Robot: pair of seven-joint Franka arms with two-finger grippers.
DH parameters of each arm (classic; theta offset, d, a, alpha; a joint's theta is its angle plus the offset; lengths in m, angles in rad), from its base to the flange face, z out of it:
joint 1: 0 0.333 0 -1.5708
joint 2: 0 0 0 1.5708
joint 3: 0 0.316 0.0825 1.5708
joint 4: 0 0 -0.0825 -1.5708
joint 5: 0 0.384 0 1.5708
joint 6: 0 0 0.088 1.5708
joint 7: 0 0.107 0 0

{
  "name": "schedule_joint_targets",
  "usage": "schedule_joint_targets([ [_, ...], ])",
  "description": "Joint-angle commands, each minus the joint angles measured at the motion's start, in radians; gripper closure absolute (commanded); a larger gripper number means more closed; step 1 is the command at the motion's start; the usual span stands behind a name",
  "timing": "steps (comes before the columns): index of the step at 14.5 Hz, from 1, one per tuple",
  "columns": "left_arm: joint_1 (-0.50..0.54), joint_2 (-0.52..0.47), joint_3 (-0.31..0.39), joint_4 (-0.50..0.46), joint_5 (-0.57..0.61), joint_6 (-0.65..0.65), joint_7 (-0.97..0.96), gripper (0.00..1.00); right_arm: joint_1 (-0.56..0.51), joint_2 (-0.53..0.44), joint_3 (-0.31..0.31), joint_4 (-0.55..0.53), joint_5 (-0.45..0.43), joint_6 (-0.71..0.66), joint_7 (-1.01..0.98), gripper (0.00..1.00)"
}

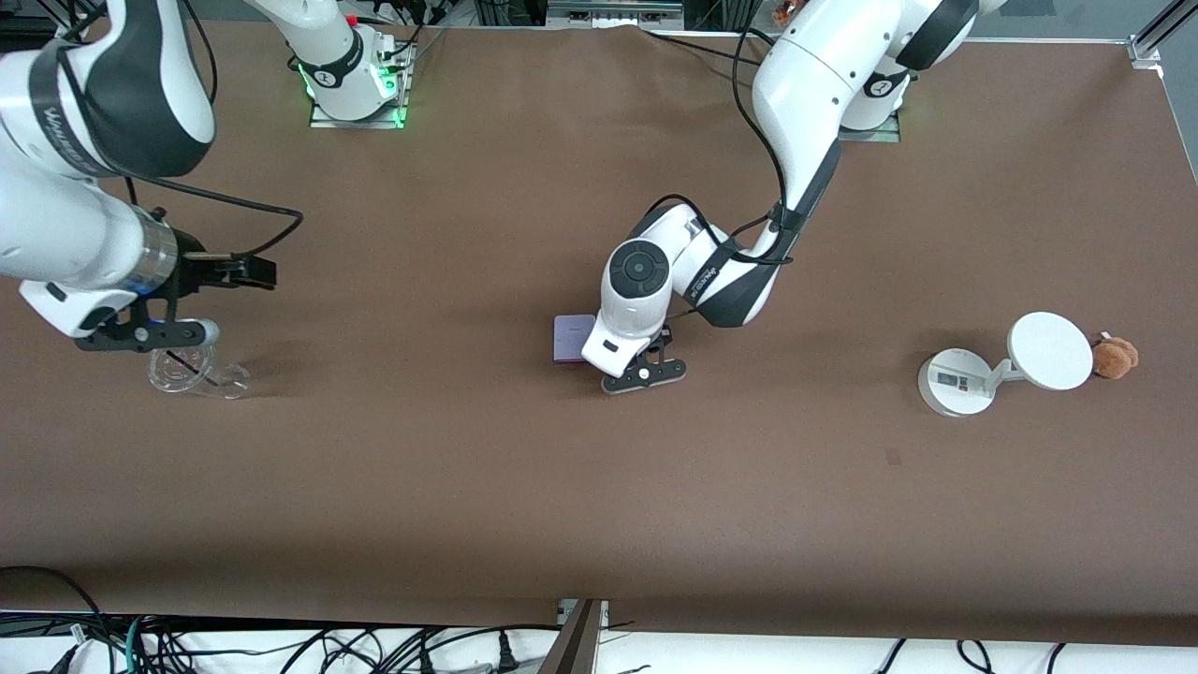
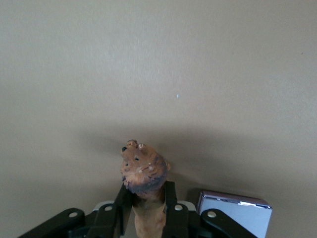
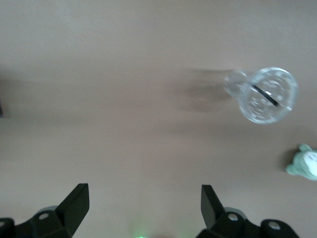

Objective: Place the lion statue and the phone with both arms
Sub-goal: 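Lift the lion with the left gripper while the right gripper reaches the phone, then lower the right gripper and grasp the silver phone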

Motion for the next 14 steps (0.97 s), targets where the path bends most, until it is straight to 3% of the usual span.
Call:
schedule_joint_targets([
  [1,0.063,-0.025,-0.005,0.018,0.036,-0.068,0.074,1.00,0.012,0.050,0.000,0.013,0.051,0.046,0.000,0.00],
  [7,0.256,-0.105,-0.008,-0.002,0.034,-0.284,0.336,1.00,0.139,0.164,0.000,0.013,0.060,0.199,0.064,0.00],
  [14,0.500,-0.150,-0.017,-0.114,0.019,-0.280,0.719,1.00,0.328,0.299,0.000,0.016,0.080,0.369,0.296,0.00],
])
